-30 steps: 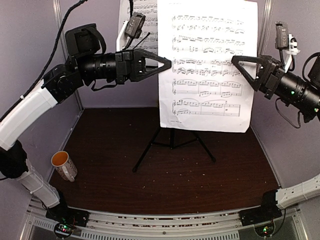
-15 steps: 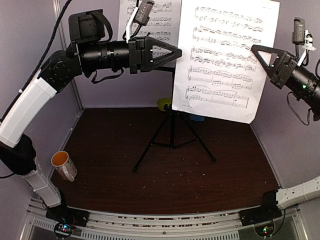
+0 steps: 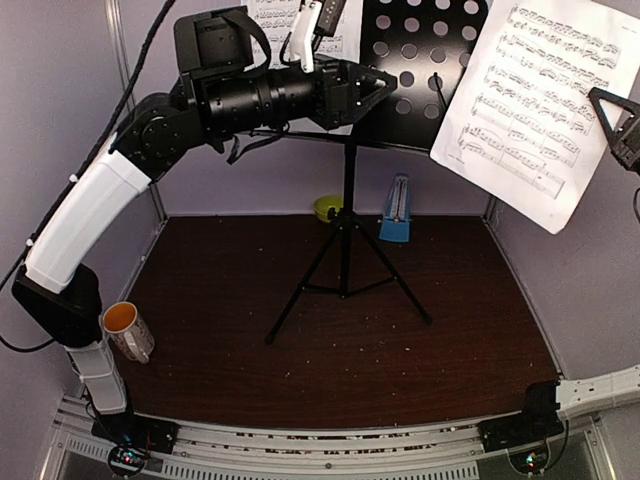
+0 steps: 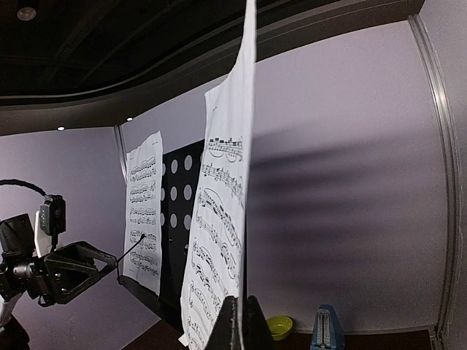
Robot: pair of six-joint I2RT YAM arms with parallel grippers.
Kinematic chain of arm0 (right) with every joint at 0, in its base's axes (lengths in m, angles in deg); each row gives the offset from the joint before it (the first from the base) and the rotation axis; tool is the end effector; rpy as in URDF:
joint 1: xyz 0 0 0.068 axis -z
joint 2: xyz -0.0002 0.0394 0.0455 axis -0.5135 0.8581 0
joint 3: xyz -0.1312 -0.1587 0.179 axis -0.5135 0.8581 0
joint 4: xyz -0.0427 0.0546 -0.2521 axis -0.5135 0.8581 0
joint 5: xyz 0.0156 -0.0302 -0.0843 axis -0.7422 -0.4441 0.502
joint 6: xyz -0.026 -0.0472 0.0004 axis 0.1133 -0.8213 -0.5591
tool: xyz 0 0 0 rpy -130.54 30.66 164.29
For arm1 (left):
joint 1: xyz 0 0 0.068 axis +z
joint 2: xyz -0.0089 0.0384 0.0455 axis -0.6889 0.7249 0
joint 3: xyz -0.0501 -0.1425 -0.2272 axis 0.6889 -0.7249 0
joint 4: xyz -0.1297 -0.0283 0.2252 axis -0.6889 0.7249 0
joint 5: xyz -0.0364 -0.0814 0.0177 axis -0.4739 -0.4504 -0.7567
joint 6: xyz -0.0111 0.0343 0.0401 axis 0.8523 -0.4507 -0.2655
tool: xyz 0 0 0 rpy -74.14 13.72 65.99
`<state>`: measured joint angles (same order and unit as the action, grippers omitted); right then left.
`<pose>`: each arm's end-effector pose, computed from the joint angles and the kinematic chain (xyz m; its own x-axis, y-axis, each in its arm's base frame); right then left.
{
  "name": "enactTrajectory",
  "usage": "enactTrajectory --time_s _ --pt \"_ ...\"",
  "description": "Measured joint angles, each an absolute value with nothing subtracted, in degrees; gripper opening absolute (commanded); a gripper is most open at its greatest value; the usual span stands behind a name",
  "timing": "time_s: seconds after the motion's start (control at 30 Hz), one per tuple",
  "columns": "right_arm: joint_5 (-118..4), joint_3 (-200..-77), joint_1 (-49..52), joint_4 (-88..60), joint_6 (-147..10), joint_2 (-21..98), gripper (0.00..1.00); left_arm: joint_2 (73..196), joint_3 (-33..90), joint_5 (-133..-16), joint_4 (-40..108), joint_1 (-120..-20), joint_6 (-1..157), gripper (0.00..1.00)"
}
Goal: Set up the instrument practice props
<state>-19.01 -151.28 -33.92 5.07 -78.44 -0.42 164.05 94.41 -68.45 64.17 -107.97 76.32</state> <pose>0.0358 0.0333 0.5556 0.2223 0.3593 -0.9063 -0.5719 0.8009 0.1772 0.1574 -0.3321 0.5639 -0.1257 -0.1538 -0.9801 0.9116 0.3719 -0.1753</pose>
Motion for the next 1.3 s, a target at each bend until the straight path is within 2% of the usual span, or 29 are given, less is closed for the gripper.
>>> enactTrajectory --time_s 0.33,0.5,0.6,0.77,0.93,1.13,1.3 --pt "-16.3 -153.0 -33.9 6.8 -82.7 -0.4 0.00 172.0 95.9 -63.7 58.8 -111.4 73.7 0.46" --pt "-22.3 -154.7 -33.9 8.3 -83.3 -0.4 0.00 172.7 95.9 -65.1 57.9 -111.4 73.0 0.67" --pt "-28.0 -156.2 -33.9 9.4 -83.6 0.3 0.00 172.2 95.8 -67.2 57.2 -111.4 71.6 0.76" --pt "-37.7 -161.5 -33.7 13.5 -83.4 3.1 0.00 168.2 93.0 -72.2 57.7 -111.4 68.8 0.89" --pt "-44.8 -164.8 -33.7 16.9 -82.1 5.1 0.00 161.2 88.4 -77.3 58.5 -110.7 68.2 0.98" --pt "-50.1 -166.2 -33.7 18.2 -79.5 6.6 0.00 157.5 88.9 -83.7 58.5 -108.7 69.5 0.97" --pt "-53.0 -166.2 -33.7 16.6 -77.2 9.2 0.00 159.0 91.7 -86.9 58.5 -108.6 71.1 0.84"
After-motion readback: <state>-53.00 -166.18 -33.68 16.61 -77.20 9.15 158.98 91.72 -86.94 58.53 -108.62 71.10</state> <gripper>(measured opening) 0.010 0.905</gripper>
